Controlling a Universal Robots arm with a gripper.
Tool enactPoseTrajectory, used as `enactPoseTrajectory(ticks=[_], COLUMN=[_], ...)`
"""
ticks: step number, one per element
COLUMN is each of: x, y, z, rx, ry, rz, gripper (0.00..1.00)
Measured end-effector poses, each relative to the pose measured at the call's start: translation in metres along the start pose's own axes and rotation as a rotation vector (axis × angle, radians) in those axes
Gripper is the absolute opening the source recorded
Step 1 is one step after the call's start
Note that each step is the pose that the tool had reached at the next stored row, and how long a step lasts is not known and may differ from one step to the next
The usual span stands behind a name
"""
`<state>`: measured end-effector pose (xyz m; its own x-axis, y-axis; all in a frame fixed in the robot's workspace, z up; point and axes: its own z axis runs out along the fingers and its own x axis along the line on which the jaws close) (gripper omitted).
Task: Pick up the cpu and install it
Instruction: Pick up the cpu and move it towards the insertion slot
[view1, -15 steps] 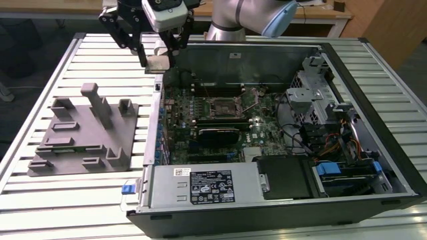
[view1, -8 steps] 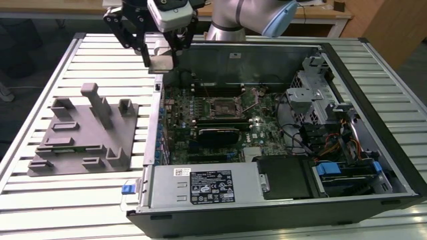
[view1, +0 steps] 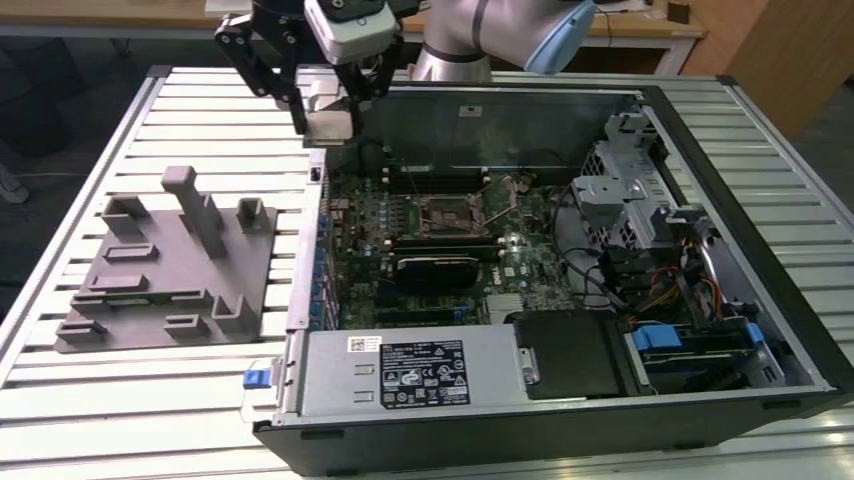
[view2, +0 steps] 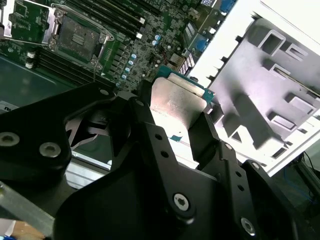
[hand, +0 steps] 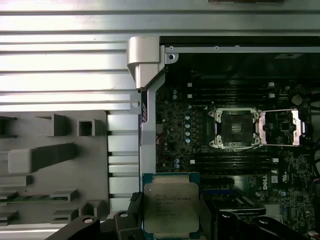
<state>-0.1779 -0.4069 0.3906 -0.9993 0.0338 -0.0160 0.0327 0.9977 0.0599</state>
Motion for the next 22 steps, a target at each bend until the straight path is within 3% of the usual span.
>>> enactPoseTrajectory(ticks=[22], x=[-0.0154], y=[0.0005], z=[0.0003], rx=[0.0000], ry=[0.0000], rz=[0.000], gripper=[0.54])
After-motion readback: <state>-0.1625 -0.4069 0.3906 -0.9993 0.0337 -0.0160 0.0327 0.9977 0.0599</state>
